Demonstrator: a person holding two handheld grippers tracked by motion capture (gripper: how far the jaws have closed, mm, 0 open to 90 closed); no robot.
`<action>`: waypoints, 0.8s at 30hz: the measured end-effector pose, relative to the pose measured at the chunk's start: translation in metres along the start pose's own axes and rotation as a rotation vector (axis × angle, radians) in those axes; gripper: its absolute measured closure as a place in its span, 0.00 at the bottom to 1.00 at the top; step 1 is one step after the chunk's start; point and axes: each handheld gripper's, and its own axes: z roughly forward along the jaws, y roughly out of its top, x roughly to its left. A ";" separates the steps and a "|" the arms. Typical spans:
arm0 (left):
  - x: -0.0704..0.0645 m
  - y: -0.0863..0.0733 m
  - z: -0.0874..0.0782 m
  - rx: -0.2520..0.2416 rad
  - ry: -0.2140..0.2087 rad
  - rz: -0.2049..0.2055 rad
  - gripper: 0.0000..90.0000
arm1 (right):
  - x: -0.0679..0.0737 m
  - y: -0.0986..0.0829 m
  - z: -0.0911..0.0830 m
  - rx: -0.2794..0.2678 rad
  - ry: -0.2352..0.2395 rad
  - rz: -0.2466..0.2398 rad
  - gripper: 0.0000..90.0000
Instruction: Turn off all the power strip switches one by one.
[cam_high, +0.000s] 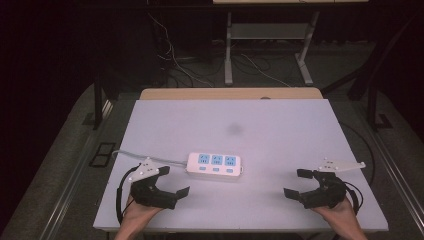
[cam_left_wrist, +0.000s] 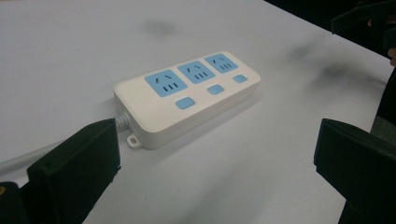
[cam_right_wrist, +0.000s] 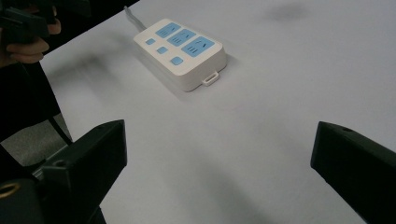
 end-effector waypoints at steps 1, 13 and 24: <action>0.000 0.001 0.000 0.001 -0.001 0.001 0.00 | 0.000 0.000 0.000 0.000 0.001 0.001 0.04; 0.003 0.020 0.006 0.048 -0.004 0.042 0.00 | 0.000 -0.001 0.001 0.011 0.003 -0.005 0.04; 0.002 0.044 0.016 0.098 -0.025 0.097 0.00 | 0.000 -0.002 -0.001 0.008 0.000 -0.001 0.04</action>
